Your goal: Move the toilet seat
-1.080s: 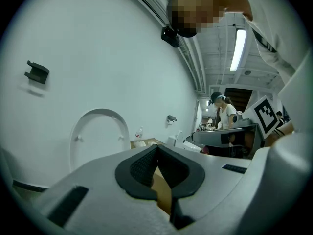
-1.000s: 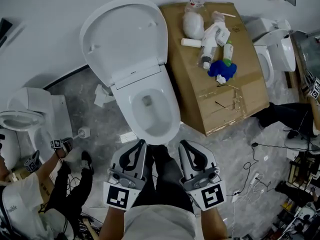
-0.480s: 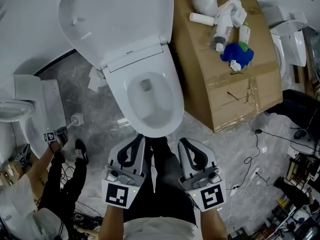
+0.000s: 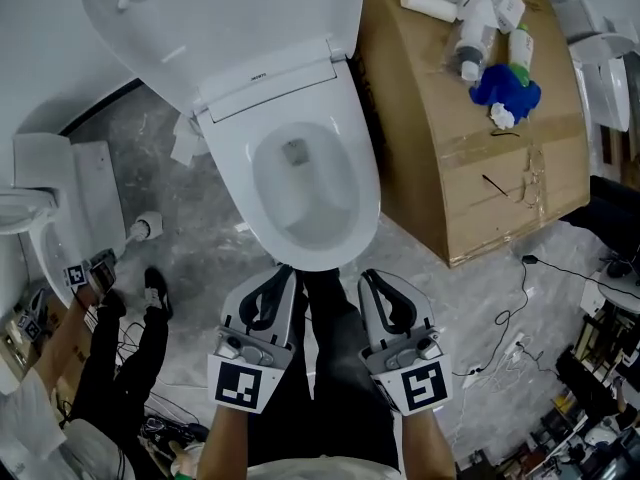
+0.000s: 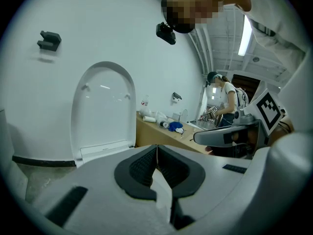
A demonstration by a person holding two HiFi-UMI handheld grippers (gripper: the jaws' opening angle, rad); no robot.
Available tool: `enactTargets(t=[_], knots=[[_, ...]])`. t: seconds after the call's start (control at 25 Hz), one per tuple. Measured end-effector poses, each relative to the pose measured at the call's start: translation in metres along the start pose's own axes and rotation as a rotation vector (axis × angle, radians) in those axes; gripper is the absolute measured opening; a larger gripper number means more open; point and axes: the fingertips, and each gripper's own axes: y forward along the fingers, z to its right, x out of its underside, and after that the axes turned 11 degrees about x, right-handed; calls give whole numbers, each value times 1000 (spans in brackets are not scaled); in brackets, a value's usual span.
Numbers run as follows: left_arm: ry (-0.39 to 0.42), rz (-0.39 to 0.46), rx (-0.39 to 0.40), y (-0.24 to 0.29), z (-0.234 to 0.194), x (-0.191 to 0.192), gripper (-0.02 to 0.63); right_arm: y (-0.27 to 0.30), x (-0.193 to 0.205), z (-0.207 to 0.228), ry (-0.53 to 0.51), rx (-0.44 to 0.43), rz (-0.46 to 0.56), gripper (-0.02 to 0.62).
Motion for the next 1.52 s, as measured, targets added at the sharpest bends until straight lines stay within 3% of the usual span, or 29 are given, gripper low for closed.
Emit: enactTargets(t=[0.4,0.64,1.12,1.52], knots=[[-60,-83,18,9,-9,72,14,23,73,6,34,-3,-97,17],[-113,-130,-2,13,-15,113,77,30,112,12,40,4,-153,26],[-194,-149,-65,17,-33,187,180,44,194,30,63,46,-287,165],[-308,-213,-123,18,-50,249,272,54,253,50,75,111,-382,236]])
